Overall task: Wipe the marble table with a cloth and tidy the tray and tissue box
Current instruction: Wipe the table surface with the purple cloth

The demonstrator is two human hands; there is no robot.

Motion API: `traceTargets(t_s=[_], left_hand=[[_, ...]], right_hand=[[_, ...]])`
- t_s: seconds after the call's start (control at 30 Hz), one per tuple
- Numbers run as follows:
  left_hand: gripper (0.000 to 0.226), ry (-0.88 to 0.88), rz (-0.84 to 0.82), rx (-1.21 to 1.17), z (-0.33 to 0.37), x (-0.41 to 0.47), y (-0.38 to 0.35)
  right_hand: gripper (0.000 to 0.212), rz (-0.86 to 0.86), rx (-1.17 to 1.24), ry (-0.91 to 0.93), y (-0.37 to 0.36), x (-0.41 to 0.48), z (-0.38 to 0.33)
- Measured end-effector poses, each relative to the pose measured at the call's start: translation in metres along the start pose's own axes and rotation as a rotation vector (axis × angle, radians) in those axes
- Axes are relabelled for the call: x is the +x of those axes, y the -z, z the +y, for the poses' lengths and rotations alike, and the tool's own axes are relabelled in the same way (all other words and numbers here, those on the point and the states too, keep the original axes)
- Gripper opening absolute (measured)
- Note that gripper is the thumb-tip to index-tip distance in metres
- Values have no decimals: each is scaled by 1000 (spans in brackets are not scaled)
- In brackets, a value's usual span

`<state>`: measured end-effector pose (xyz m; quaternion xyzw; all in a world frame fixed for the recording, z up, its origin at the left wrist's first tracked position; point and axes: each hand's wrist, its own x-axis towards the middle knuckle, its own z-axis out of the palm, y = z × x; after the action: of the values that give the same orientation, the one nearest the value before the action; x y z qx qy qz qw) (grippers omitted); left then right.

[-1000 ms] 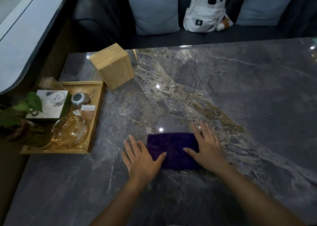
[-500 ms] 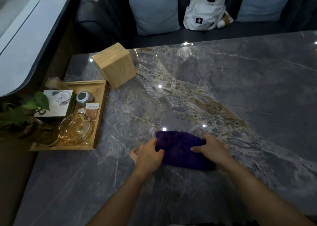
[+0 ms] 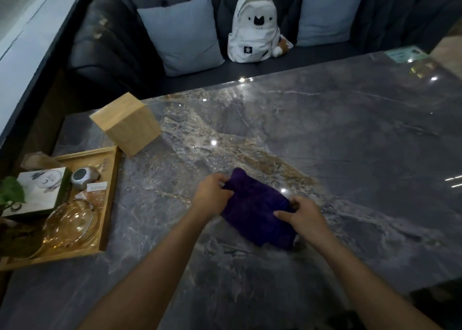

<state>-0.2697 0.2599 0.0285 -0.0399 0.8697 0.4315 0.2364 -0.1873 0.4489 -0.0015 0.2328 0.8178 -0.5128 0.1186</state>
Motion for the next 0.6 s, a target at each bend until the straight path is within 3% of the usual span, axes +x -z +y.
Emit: traceTargets(t_s=[0.2,0.4,0.53,0.6], left_hand=[[16,-172,-59,149,71,27,-38],[20,-246,-109,320,108,54,-90],[17,-304,-164,400,115,66,-120],[18,-348,-192,446,115,70,-131]], right_hand=[[24,195,242,9,48,-4,18],[17,298,304,-51,86,-4,41],[11,304,184,-85,94,0,63],[12,320,-27,-38,95,1,72]])
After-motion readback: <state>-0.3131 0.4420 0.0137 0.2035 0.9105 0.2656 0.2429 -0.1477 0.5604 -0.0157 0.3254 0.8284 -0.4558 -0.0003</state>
